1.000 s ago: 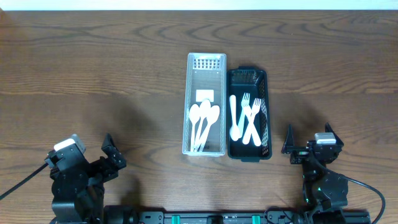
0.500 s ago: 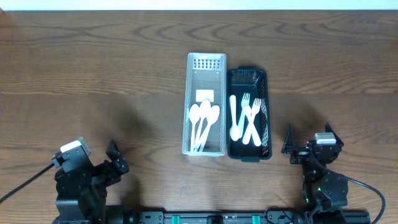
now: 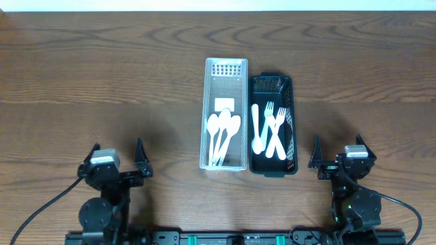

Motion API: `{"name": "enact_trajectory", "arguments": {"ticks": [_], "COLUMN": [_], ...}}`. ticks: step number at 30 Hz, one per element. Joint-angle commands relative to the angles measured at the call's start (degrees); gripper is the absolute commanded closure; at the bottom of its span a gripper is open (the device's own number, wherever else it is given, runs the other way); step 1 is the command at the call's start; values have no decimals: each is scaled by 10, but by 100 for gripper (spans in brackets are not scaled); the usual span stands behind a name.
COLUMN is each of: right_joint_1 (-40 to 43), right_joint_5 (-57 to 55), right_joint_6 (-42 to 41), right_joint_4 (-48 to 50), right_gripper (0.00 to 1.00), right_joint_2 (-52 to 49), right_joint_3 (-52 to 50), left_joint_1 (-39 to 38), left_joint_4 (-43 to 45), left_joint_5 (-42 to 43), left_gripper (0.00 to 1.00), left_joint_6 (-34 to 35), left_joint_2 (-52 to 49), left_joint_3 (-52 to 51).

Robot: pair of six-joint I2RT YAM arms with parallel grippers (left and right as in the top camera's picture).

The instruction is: Pack container

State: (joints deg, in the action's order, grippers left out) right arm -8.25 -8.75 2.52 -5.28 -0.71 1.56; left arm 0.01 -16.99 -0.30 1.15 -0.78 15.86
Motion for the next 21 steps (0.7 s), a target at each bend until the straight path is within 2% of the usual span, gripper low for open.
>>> {"name": "enact_trajectory", "arguments": {"ticks": [1,5,8,12,16,21], "right_joint_1": [5,5,5,5,5,5], "right_joint_5": [0,0,0,0,0,0], "right_joint_6": [-8,-8,-8,-7,-8,-8], "right_joint_4": [1,1,2,1,2,1], "right_gripper": [1,1,1,1,1,1], "right_joint_2": [4,4,4,4,4,4], "right_joint_3": [-4,-4,-4,-4,-4,-4], "left_joint_1": [3,3,3,3,3,3], "left_joint_4": [55,146,176,179,131,132], "left_joint_5": [25,33,33,38,40,40], "left_gripper": [2,2,2,2,2,2], "left_joint_6": [-36,-59,-66,-65,-65,-64], "left_joint_2": [7,7,7,7,7,7], "left_joint_3": [-46,-100,-129,-154,-156,-156]}}
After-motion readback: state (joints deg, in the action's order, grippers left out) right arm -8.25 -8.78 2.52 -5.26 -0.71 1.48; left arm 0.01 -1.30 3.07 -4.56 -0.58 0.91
